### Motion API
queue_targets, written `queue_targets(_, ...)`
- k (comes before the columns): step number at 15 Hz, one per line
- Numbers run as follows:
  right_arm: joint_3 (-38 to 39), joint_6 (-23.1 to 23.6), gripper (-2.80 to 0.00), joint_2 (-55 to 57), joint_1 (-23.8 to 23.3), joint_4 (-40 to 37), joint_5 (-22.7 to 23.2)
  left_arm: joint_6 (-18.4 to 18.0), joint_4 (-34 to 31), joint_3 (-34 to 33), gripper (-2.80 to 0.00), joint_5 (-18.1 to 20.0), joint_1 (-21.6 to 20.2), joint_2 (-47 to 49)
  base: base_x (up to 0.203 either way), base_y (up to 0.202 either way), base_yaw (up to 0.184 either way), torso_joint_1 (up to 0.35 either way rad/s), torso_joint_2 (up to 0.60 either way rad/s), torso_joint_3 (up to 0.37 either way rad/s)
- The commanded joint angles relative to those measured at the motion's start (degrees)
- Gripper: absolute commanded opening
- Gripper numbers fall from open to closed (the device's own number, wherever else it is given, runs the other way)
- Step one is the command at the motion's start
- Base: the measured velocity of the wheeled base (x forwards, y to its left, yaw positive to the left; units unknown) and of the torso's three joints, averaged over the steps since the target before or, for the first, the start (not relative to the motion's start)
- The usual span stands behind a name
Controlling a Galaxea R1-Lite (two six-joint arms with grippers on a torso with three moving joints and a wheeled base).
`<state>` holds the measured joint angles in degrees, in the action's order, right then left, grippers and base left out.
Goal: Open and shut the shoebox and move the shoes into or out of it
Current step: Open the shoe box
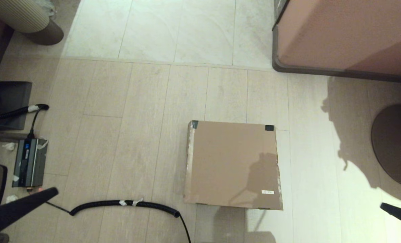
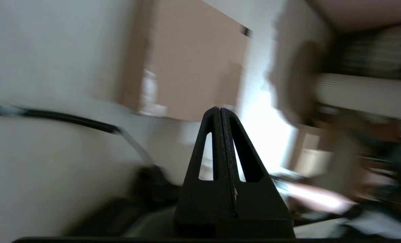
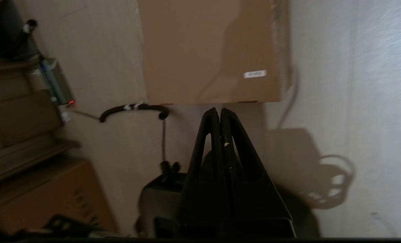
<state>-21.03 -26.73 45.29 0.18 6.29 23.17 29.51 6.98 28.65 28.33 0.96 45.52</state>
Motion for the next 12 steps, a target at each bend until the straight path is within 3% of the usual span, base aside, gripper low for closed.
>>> queue_targets(1,-0.98,-2.32,-2.8,18.27,0.05,5.46,3.14,3.13,5.47,0.63,-2.8,3.37,0.32,15.78,0.0,0.0,0.0,0.0,0.0,0.0)
queue_targets(4,-2.69,-4.61,-2.8,35.14,0.05,16.45,8.28,5.93,15.81,0.9,-2.8,7.02,3.22,30.11,0.0,0.0,0.0,0.0,0.0,0.0)
queue_targets(7,-3.63,-5.6,-2.8,49.95,0.12,30.0,10.98,6.89,24.37,2.15,-2.8,8.26,6.53,42.27,0.0,0.0,0.0,0.0,0.0,0.0)
queue_targets(10,-4.11,-5.9,-2.8,62.62,-0.09,44.05,11.64,6.75,30.23,5.3,-2.8,8.06,9.74,53.06,0.0,0.0,0.0,0.0,0.0,0.0)
queue_targets(12,-4.55,-5.71,-2.8,68.75,-0.7,51.54,11.76,6.45,32.79,8.71,-2.8,5.74,11.79,58.93,0.0,0.0,0.0,0.0,0.0,0.0)
